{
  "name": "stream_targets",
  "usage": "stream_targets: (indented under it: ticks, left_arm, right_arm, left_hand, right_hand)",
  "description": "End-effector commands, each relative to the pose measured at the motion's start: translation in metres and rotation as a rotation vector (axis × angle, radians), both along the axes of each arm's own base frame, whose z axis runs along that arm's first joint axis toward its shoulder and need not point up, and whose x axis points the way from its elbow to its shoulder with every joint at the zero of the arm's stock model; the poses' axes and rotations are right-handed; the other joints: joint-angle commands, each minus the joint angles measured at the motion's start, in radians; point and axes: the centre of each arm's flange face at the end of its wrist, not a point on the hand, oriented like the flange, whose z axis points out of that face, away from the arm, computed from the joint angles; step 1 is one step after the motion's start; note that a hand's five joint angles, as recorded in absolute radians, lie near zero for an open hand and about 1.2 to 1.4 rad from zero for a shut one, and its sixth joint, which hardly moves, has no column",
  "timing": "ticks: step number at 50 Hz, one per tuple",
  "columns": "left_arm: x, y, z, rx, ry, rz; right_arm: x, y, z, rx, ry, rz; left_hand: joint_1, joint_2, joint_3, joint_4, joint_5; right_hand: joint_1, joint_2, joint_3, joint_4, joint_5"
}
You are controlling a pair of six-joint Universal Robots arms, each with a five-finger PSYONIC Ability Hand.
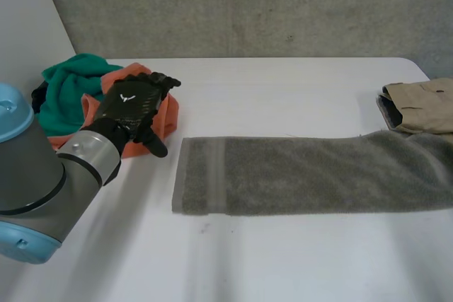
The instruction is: Fold the laundry.
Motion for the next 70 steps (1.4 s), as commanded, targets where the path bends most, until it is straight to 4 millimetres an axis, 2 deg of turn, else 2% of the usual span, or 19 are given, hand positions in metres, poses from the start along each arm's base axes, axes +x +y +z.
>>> stream_targets:
  ticks: [1,18,22,26,30,35,38,39,42,43,47,49,51,58,63,64,65,66,70]
  left_arm:
    - [-0.002,0.001,-0.003,0.005,-0.004,-0.004]
    - [-0.003,0.002,-0.009,0.018,-0.015,-0.006]
    - [-0.003,0.003,-0.010,0.020,-0.015,-0.006]
    - [-0.003,0.003,-0.009,0.018,-0.015,-0.006]
    - [-0.002,0.002,-0.007,0.014,-0.013,-0.003]
    - [0.002,0.001,-0.005,0.014,-0.008,0.011]
    - [0.006,0.000,-0.001,0.005,-0.005,0.026]
    - [0.009,0.000,0.000,-0.002,-0.007,0.035]
    - [0.014,-0.001,0.003,-0.009,-0.004,0.051]
    - [0.018,-0.002,0.007,-0.016,-0.001,0.061]
    - [0.031,-0.006,0.014,-0.031,0.011,0.100]
    - [0.041,-0.008,0.017,-0.040,0.014,0.126]
    - [0.046,-0.009,0.017,-0.038,0.016,0.134]
    - [0.056,-0.011,0.011,-0.017,0.010,0.137]
    - [0.056,-0.012,0.009,-0.009,0.010,0.136]
    - [0.055,-0.012,0.008,-0.008,0.008,0.133]
    - [0.054,-0.012,0.007,-0.007,0.005,0.131]
    - [0.053,-0.014,0.007,-0.011,0.003,0.126]
    - [0.044,-0.015,0.011,-0.022,0.011,0.105]
  right_arm:
    - [-0.026,-0.004,-0.033,0.048,-0.023,0.062]
    - [-0.036,-0.018,-0.053,-0.010,-0.059,0.043]
    - [-0.039,-0.020,-0.052,-0.020,-0.058,0.033]
    - [-0.038,-0.019,-0.042,-0.043,-0.069,0.010]
    - [-0.029,-0.018,-0.004,-0.131,-0.073,0.002]
    - [0.023,-0.008,0.037,-0.226,-0.015,0.127]
    - [0.074,0.002,0.050,-0.273,0.037,0.262]
    - [0.106,0.012,0.056,-0.303,0.064,0.350]
    - [0.152,0.029,0.064,-0.356,0.107,0.476]
    - [0.183,0.043,0.070,-0.396,0.125,0.563]
    - [0.252,0.083,0.067,-0.455,0.134,0.779]
    - [0.302,0.118,0.049,-0.465,0.125,0.945]
    - [0.329,0.141,0.029,-0.454,0.139,1.048]
    - [0.375,0.196,-0.018,-0.466,0.246,1.266]
    - [0.383,0.215,-0.043,-0.416,0.274,1.321]
    - [0.383,0.215,-0.046,-0.411,0.284,1.319]
    - [0.382,0.213,-0.046,-0.410,0.306,1.292]
    - [0.381,0.210,-0.043,-0.414,0.314,1.272]
    - [0.370,0.198,-0.013,-0.403,0.235,1.147]
  left_hand:
    - [-0.029,-0.029,-0.037,-0.028,-0.051]
    - [-0.029,-0.029,-0.037,-0.028,-0.051]
    - [-0.029,-0.029,-0.037,-0.028,-0.051]
    - [-0.029,-0.029,-0.037,-0.028,-0.051]
    - [-0.029,-0.029,-0.037,-0.028,-0.051]
    - [-0.029,-0.029,-0.037,-0.028,-0.051]
    - [-0.029,-0.029,-0.037,-0.028,-0.051]
    - [-0.029,-0.029,-0.037,-0.028,-0.051]
    - [-0.029,-0.029,-0.037,-0.028,-0.051]
    - [-0.029,-0.029,-0.037,-0.028,-0.051]
    - [-0.029,-0.029,-0.037,-0.028,-0.051]
    - [-0.029,-0.029,-0.037,-0.028,-0.051]
    - [-0.029,-0.029,-0.037,-0.028,-0.051]
    - [-0.029,-0.029,-0.037,-0.028,-0.051]
    - [-0.029,-0.029,-0.037,-0.028,-0.051]
    - [-0.029,-0.029,-0.037,-0.028,-0.051]
    - [-0.029,-0.029,-0.037,-0.028,-0.051]
    - [-0.029,-0.029,-0.037,-0.028,-0.051]
    - [-0.029,-0.029,-0.037,-0.028,-0.051]
  right_hand:
    - [0.078,0.087,0.069,0.072,0.061]
    - [0.198,0.207,0.189,0.192,0.182]
    - [0.974,0.983,0.965,0.968,0.957]
    - [1.079,1.089,1.070,1.073,1.063]
    - [1.079,1.089,1.070,1.073,1.063]
    - [1.079,1.089,1.070,1.073,1.063]
    - [1.079,1.089,1.070,1.073,1.063]
    - [1.079,1.089,1.070,1.073,1.063]
    - [1.079,1.089,1.070,1.073,1.063]
    - [1.079,1.089,1.070,1.073,1.063]
    - [1.079,1.089,1.070,1.073,1.063]
    - [1.079,1.089,1.070,1.073,1.063]
    - [1.079,1.089,1.070,1.073,1.063]
    - [1.079,1.089,1.070,1.073,1.063]
    - [1.079,1.089,1.070,1.073,1.063]
    - [0.922,0.931,0.913,0.916,0.906]
    - [0.232,0.241,0.222,0.226,0.215]
    - [-0.142,-0.133,-0.152,-0.148,-0.159]
    - [-0.142,-0.133,-0.152,-0.148,-0.159]
